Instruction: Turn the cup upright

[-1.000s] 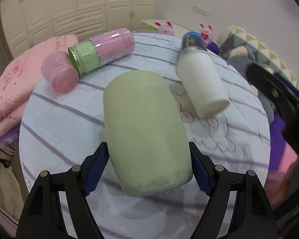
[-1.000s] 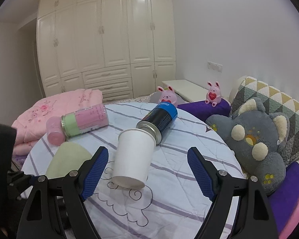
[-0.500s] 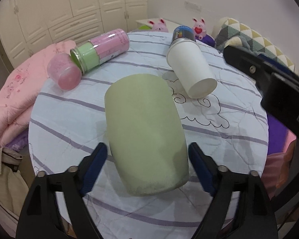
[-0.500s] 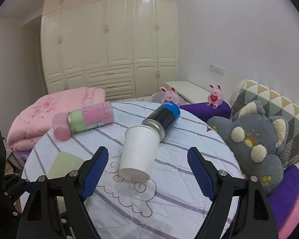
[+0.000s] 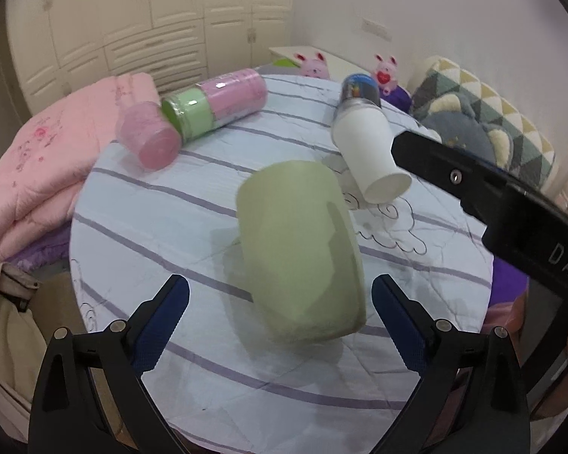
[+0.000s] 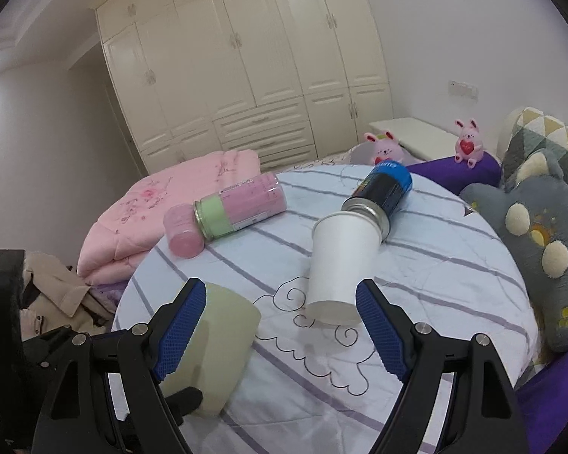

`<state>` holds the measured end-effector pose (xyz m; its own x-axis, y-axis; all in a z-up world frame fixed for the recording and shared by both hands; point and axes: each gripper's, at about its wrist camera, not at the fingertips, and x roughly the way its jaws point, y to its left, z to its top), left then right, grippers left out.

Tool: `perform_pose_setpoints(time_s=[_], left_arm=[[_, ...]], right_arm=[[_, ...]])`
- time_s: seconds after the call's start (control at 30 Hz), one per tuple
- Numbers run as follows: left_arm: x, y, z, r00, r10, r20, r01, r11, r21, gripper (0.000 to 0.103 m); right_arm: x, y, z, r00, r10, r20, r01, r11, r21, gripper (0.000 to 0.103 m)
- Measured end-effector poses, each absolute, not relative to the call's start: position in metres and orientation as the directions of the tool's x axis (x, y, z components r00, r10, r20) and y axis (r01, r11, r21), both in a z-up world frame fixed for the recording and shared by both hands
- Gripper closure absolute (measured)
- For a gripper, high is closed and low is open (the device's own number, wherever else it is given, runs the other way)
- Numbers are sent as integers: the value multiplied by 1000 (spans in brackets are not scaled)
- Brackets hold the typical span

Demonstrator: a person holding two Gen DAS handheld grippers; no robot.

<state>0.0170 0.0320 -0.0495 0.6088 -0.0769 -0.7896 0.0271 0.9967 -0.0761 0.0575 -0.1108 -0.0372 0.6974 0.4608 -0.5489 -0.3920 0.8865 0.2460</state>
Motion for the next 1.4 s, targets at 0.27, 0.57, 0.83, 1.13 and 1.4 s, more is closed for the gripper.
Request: perform_pose_setpoints(time_s=[0.27, 0.57, 0.83, 1.13, 1.4], left_arm=[[14, 41, -48, 628, 14, -778, -26, 1000, -3, 0], [7, 54, -45, 642, -20, -766, -13, 999, -37, 0], [6, 66, -51, 636, -45, -770, -9, 998, -66, 0], [8, 71, -57, 630, -94, -771, 15, 994, -109, 0], [9, 70, -58, 629, -129, -767, 37, 990, -136, 0]], right_arm=[[58, -98, -40, 644, 518, -563, -429, 854, 295, 20], [59, -69, -46, 558, 554, -617, -485, 822, 299, 20], [68, -48, -59, 476, 552, -684, -476, 816, 328, 20], [83, -42, -75, 441, 524, -729, -425, 837, 345, 20], [97, -41, -85, 378, 549, -745, -392, 824, 408, 20]])
